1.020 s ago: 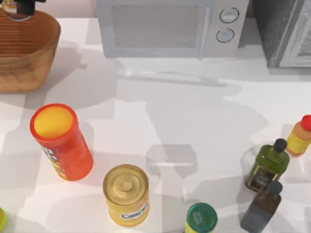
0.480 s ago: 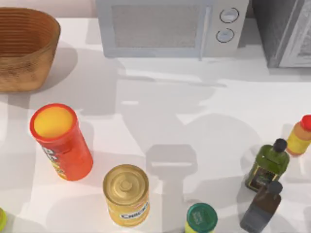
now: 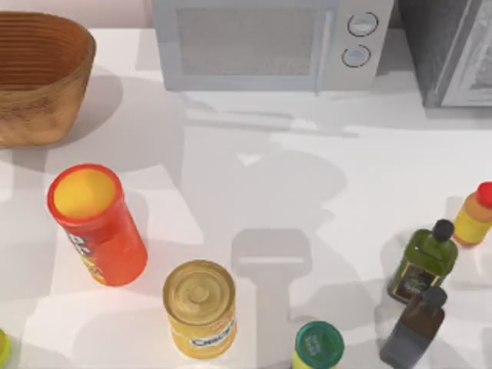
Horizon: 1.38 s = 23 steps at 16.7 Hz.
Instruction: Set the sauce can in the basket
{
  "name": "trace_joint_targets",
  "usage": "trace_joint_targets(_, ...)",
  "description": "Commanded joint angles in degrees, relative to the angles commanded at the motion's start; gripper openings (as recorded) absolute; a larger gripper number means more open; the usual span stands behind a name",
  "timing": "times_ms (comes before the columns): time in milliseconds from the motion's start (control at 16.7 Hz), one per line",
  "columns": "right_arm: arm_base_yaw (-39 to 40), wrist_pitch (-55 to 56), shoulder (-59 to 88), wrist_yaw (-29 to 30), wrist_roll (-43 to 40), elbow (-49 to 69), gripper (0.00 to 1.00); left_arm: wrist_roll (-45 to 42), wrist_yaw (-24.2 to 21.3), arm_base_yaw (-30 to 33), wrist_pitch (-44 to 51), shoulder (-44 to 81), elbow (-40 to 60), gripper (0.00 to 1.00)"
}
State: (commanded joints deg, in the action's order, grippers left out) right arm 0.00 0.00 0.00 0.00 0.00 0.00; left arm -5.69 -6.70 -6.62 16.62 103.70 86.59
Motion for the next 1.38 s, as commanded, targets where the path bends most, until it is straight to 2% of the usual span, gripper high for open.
trace_joint_targets(300,0.0,0.0,0.0,0.0,0.0,0.0,1.0,0.2,0.2,0.0,-1.4,1.4,0.0,0.0)
trace_joint_targets(1080,0.0,0.0,0.0,0.0,0.0,0.0,1.0,0.2,0.2,0.0,-1.4,1.4,0.0,0.98)
trace_joint_targets(1380,0.0,0.0,0.0,0.0,0.0,0.0,1.0,0.2,0.2,0.0,-1.4,1.4,0.0,1.0)
